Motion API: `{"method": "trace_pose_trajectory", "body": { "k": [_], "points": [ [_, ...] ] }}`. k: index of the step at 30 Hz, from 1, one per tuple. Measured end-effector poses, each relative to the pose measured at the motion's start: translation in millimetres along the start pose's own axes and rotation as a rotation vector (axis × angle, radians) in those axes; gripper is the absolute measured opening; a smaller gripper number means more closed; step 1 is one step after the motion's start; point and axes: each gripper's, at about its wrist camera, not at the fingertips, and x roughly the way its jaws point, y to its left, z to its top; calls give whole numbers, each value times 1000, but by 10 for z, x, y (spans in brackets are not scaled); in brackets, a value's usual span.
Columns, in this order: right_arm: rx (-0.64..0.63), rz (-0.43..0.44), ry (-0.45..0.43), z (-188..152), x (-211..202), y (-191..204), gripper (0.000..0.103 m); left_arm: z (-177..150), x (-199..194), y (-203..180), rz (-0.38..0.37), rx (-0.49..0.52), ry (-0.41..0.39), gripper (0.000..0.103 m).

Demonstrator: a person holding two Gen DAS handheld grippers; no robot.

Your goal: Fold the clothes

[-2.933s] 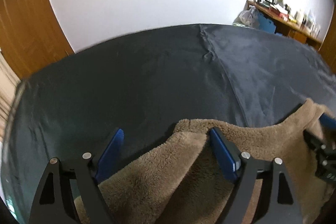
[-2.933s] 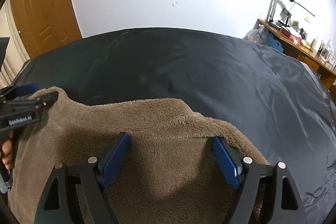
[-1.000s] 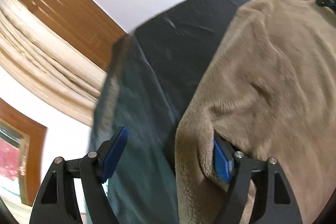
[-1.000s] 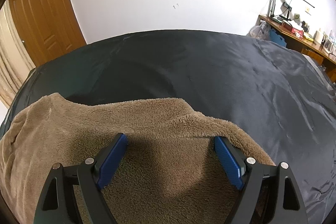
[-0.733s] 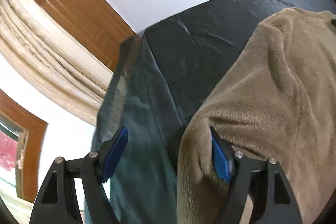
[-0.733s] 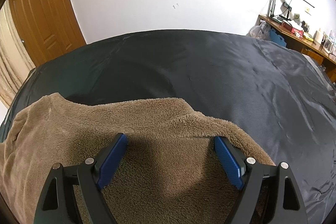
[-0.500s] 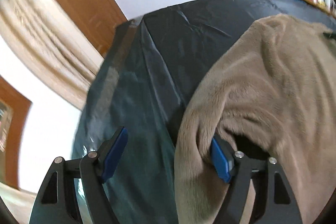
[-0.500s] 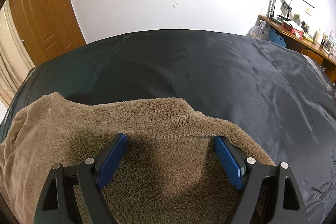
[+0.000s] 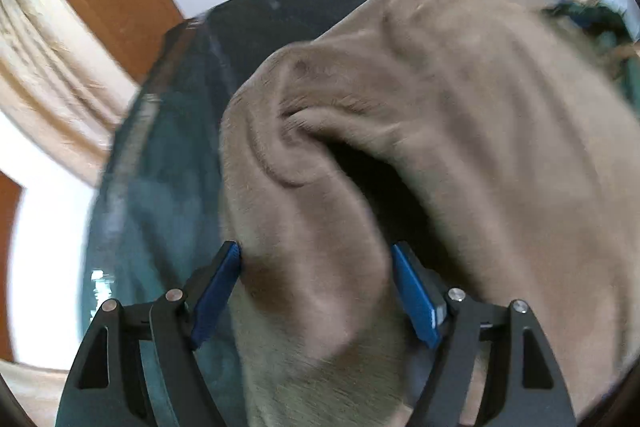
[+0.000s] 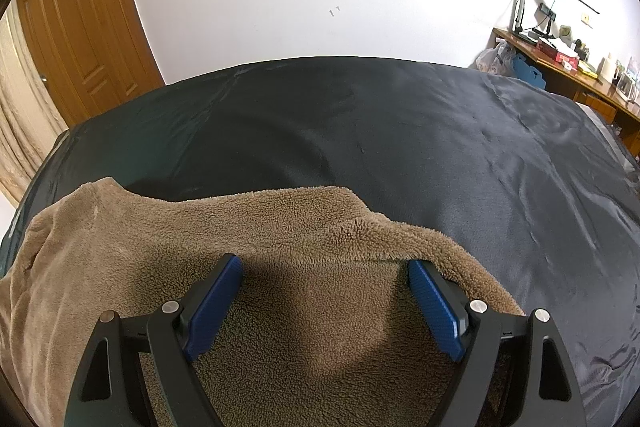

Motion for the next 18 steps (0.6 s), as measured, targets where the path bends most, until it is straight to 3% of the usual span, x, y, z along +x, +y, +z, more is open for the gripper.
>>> {"method": "trace_pose_trajectory", "body": {
  "k": [9, 18],
  "points": [
    [-4, -1, 1, -1, -14, -45, 87, 127, 350, 511, 368, -73, -4, 86],
    [-17, -35, 9, 35, 26, -50, 87, 469, 526, 857, 371, -154, -37, 86]
  ]
}}
